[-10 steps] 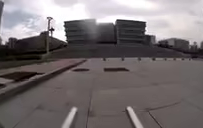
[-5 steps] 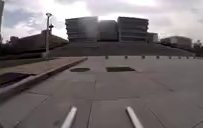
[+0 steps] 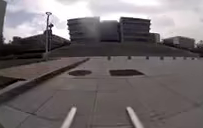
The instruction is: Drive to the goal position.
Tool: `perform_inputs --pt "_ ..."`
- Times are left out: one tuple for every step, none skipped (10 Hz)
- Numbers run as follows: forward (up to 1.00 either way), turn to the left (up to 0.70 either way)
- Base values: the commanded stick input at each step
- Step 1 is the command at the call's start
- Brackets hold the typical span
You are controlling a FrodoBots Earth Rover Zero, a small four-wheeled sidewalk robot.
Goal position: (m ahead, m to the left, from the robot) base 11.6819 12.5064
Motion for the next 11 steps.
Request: perform_inputs --pt "1.0 0.0" --pt "1.0 0.0" --pt "1.0 0.0" --pt "1.0 0.0" --pt "1.0 0.0" --pt "1.0 0.0" --pt "1.0 -0.27" --pt "1.0 -0.27" --pt "1.0 -0.27" --pt "1.0 -0.27" --pt "1.0 -0.27"
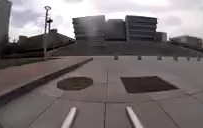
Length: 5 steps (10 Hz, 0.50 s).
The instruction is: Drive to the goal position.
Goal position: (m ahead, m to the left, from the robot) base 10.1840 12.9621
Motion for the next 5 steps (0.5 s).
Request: perform_inputs --pt "1.0 -0.27" --pt "1.0 -0.27" --pt "1.0 -0.27" --pt "1.0 -0.27" --pt "1.0 -0.27"
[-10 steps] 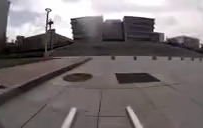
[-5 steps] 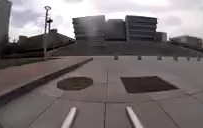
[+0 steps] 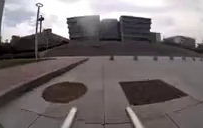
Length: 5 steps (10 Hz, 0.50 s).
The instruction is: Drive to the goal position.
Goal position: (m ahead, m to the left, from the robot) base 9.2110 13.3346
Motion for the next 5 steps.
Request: perform_inputs --pt "1.0 -0.27" --pt "1.0 -0.27" --pt "1.0 -0.27" --pt "1.0 -0.27" --pt "1.0 -0.11"
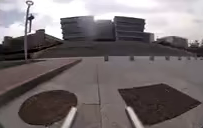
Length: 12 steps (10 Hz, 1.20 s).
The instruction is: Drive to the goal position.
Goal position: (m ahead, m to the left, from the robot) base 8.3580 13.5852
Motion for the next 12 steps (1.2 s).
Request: perform_inputs --pt "1.0 0.0" --pt "1.0 0.0" --pt "1.0 0.0" --pt "1.0 0.0" --pt "1.0 0.0" --pt "1.0 0.0" --pt "1.0 0.0" --pt "1.0 0.0" --pt "1.0 0.0" --pt "1.0 0.0" --pt "1.0 0.0" --pt "1.0 0.0"
